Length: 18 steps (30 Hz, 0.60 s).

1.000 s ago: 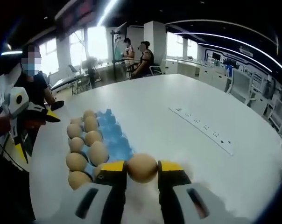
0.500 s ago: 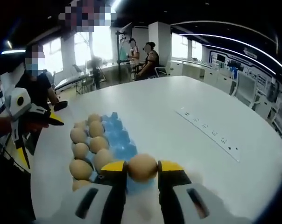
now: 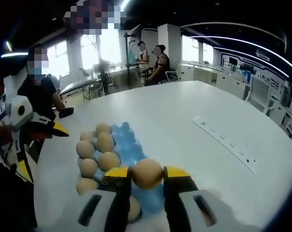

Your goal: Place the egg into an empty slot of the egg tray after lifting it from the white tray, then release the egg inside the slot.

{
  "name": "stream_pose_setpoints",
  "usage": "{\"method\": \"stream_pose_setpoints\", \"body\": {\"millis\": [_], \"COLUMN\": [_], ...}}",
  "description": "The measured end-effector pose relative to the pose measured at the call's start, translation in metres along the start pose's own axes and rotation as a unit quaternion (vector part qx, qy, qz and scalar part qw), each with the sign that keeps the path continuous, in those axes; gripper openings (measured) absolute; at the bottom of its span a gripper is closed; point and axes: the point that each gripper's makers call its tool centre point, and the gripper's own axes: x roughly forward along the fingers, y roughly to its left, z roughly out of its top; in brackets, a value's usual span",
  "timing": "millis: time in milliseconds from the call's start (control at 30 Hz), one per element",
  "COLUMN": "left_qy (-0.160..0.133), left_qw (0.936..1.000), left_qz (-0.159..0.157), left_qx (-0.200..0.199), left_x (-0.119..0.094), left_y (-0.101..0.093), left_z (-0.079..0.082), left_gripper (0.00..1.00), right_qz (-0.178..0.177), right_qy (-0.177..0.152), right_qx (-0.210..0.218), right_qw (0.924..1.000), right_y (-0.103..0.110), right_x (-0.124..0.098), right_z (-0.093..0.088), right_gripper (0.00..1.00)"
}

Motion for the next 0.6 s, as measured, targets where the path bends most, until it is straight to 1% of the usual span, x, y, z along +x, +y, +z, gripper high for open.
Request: {"method": "stream_pose_setpoints", "body": {"millis": [167,333,467,600], "left_qy": [-0.002,-0.002,-0.002,-0.002], "left_qw": [1.0000,1.0000,1.0000,1.0000], "left_qz": [0.002,0.003,0.004,0.007], "left_qx": [-0.001,-0.004,-0.004,-0.004], "left_x": [-0.002,-0.002,-0.002,-0.002], "left_y": [0.001,0.002,0.003,0.004], "left_z": [0.000,-0.001,-0.001,-0.001], "left_gripper": [1.00,1.00,1.00,1.00], "right_qz": [0.009,0.015,0.027,0.032], "right_qy": [-0.005,-0.005,-0.017,-0.022], "right_qx": [0.002,-0.006,0.018,0.019], "right_qw": [0.9999,0.9999,0.9993,0.9991], "right_y": [0.007,0.012,0.017,0.020], "right_x": [0.010,0.016,0.020,0.024], "right_z": [0.008,0.012,0.017,0.021], "right_gripper": [0.26,0.26,0.26,0.26]}}
